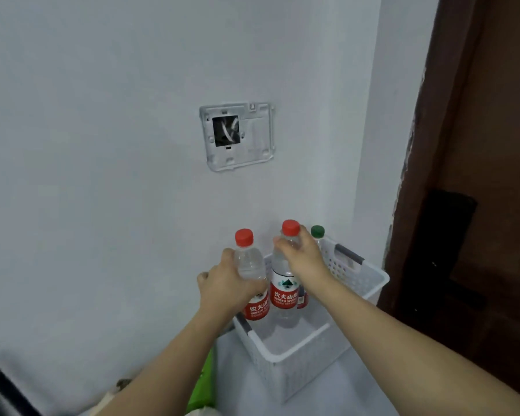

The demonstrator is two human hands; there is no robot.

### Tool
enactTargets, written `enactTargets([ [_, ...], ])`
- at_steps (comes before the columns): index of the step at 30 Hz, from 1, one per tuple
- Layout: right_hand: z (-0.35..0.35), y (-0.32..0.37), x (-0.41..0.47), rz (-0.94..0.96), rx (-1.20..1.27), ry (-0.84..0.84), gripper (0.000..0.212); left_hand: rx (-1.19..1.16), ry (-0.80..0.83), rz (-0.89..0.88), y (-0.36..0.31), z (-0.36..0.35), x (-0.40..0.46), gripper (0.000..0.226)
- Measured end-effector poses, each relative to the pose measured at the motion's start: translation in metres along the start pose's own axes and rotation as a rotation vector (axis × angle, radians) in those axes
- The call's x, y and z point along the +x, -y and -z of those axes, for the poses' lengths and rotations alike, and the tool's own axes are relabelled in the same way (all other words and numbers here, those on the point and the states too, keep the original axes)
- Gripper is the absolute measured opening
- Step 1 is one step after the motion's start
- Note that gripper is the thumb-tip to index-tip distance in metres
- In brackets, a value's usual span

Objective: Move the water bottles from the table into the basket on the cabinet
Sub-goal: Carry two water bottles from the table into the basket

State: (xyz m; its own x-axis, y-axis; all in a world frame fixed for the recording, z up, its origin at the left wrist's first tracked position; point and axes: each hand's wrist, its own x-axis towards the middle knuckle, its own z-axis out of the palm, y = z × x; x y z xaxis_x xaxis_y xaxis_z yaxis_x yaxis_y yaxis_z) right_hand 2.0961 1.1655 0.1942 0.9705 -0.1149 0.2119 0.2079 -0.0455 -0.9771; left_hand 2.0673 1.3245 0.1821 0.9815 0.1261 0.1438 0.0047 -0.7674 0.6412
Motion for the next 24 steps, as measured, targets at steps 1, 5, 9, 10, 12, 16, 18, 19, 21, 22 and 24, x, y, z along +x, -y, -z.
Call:
enactTargets([
  [1,-0.003,-0.008,0.001,0.000,-0.024,-0.003,0.013,0.032,-0.005,0.019,0.006,-0.006,0.004,0.065],
  [5,-0.009,-0.036,0.009,-0.006,-0.181,0.016,0.006,0.167,0.012,0.077,0.026,-0.025,0.016,0.065],
  [9,-0.014,-0.045,0.017,0.003,-0.304,0.081,0.010,0.191,-0.004,0.020,0.033,-0.036,0.019,0.055],
  [10,-0.015,-0.045,0.019,0.002,-0.312,0.089,0.010,0.203,-0.005,0.003,0.034,-0.037,0.020,0.053],
  [12,-0.015,-0.045,0.023,0.030,-0.333,0.088,0.018,0.264,0.001,-0.015,0.034,-0.038,0.022,0.053],
  [16,-0.014,-0.045,0.027,0.051,-0.336,0.059,0.023,0.400,0.008,-0.005,0.034,-0.039,0.024,0.062],
  [18,-0.015,-0.048,0.027,0.069,-0.316,0.058,0.022,0.420,-0.018,0.031,0.034,-0.038,0.023,0.064],
  [19,-0.015,-0.049,0.027,0.078,-0.311,0.067,0.022,0.414,-0.025,0.053,0.034,-0.038,0.023,0.065],
  [21,-0.014,-0.052,0.026,0.095,-0.302,0.080,0.022,0.392,-0.032,0.079,0.035,-0.037,0.022,0.066],
  [22,-0.014,-0.054,0.026,0.102,-0.301,0.081,0.022,0.380,-0.037,0.083,0.035,-0.038,0.022,0.065],
  [24,-0.013,-0.058,0.026,0.108,-0.305,0.086,0.026,0.364,-0.048,0.082,0.035,-0.038,0.021,0.064],
])
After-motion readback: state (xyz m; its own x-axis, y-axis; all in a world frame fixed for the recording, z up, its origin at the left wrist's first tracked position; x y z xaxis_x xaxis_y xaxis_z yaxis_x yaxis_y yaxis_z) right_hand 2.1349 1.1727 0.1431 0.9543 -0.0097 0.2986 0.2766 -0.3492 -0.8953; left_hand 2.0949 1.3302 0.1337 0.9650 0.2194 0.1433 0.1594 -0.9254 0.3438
